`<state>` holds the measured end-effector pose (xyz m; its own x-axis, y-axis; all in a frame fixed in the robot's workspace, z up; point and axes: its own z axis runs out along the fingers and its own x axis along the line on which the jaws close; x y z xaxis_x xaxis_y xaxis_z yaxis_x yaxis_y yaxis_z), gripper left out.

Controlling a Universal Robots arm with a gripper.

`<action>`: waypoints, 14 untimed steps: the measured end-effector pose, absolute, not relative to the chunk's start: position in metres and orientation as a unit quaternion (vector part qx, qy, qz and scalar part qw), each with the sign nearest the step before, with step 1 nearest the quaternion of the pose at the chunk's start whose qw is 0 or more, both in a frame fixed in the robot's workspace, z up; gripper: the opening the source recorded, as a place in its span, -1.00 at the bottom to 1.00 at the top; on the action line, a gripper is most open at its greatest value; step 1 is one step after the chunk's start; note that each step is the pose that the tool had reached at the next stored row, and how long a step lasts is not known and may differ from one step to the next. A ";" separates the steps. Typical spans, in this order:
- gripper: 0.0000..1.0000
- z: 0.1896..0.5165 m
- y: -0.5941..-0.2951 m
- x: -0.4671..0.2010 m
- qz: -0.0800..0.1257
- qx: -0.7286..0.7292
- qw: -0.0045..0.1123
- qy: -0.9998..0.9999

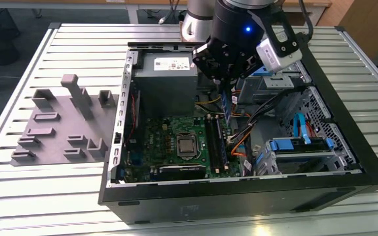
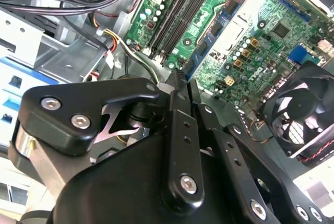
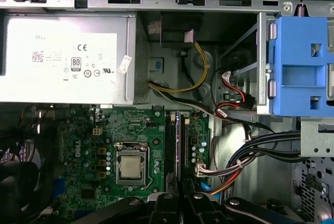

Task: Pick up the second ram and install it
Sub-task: 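Insert the second ram into the second slot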

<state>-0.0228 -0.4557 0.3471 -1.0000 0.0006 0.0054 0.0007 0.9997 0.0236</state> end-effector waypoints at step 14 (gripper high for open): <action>-0.73 0.343 -0.456 -0.023 -0.011 0.000 0.003 -1.000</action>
